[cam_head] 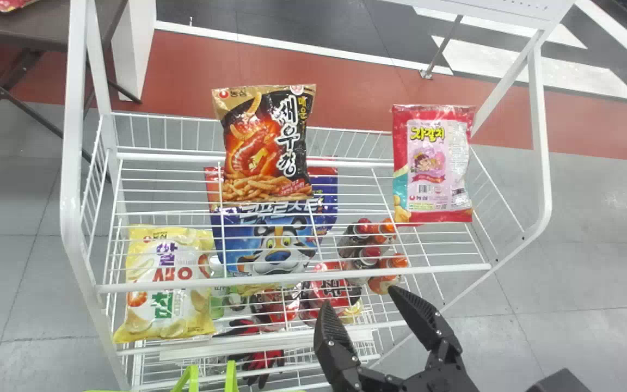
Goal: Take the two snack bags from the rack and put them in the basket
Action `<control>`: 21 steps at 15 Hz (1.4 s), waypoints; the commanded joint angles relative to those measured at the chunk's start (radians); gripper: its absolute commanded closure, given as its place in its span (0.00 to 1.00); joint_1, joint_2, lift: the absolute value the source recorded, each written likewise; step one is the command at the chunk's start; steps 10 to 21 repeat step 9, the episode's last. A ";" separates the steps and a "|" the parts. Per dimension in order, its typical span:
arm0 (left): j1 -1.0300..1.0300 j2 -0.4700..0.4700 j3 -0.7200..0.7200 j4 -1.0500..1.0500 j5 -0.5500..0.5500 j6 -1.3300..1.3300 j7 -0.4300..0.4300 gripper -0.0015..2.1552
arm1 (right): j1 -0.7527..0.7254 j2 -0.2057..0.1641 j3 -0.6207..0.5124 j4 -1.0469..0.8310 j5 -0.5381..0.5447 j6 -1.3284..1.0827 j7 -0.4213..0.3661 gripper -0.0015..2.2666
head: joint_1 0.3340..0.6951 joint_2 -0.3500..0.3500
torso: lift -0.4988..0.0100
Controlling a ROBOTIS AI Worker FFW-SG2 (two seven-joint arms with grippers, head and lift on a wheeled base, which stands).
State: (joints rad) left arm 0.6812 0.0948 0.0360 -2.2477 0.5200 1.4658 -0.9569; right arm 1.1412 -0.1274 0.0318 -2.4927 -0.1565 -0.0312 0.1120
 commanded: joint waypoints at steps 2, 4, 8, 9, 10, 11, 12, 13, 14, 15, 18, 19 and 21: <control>-0.002 0.000 0.005 0.000 0.000 0.000 0.000 0.87 | 0.000 0.002 -0.001 -0.003 0.000 -0.006 0.000 0.04 | 1.00 0.00 | 0.96; -0.006 -0.001 0.007 0.002 0.000 0.000 0.001 0.87 | 0.002 0.002 -0.006 -0.006 0.000 -0.012 0.000 0.04 | 1.00 0.00 | 0.96; -0.009 0.000 0.007 -0.003 0.000 0.000 0.001 0.87 | 0.008 0.003 -0.009 -0.012 0.002 -0.019 -0.002 0.04 | 1.00 0.00 | 0.96; -0.009 0.000 0.008 -0.003 0.000 0.000 0.001 0.87 | 0.008 0.003 -0.009 -0.012 0.003 -0.019 -0.002 0.04 | 1.00 0.00 | 0.96; -0.009 0.000 0.008 -0.003 0.000 0.000 0.001 0.87 | 0.008 0.003 -0.009 -0.012 0.003 -0.019 -0.002 0.04 | 1.00 0.00 | 0.96; -0.009 0.000 0.008 -0.003 0.000 0.000 0.001 0.87 | 0.008 0.003 -0.009 -0.012 0.003 -0.019 -0.002 0.04 | 1.00 0.00 | 0.96; -0.009 0.000 0.008 -0.003 0.000 0.000 0.001 0.87 | 0.008 0.003 -0.009 -0.012 0.003 -0.019 -0.002 0.04 | 1.00 0.00 | 0.96; -0.009 0.000 0.008 -0.003 0.000 0.000 0.001 0.87 | 0.008 0.003 -0.009 -0.012 0.003 -0.019 -0.002 0.04 | 1.00 0.00 | 0.96; -0.009 0.000 0.008 -0.003 0.000 0.000 0.001 0.87 | 0.008 0.003 -0.009 -0.012 0.003 -0.019 -0.002 0.04 | 1.00 0.00 | 0.96; -0.009 0.000 0.008 -0.003 0.000 0.000 0.001 0.87 | 0.008 0.003 -0.009 -0.012 0.003 -0.019 -0.002 0.04 | 1.00 0.00 | 0.96; -0.009 0.000 0.008 -0.003 0.000 0.000 0.001 0.87 | 0.008 0.003 -0.009 -0.012 0.003 -0.019 -0.002 0.04 | 1.00 0.00 | 0.96; -0.009 0.000 0.008 -0.003 0.000 0.000 0.001 0.87 | 0.008 0.003 -0.009 -0.012 0.003 -0.019 -0.002 0.04 | 1.00 0.00 | 0.96; -0.009 0.000 0.008 -0.003 0.000 0.000 0.001 0.87 | 0.008 0.003 -0.009 -0.012 0.003 -0.019 -0.002 0.04 | 1.00 0.00 | 0.96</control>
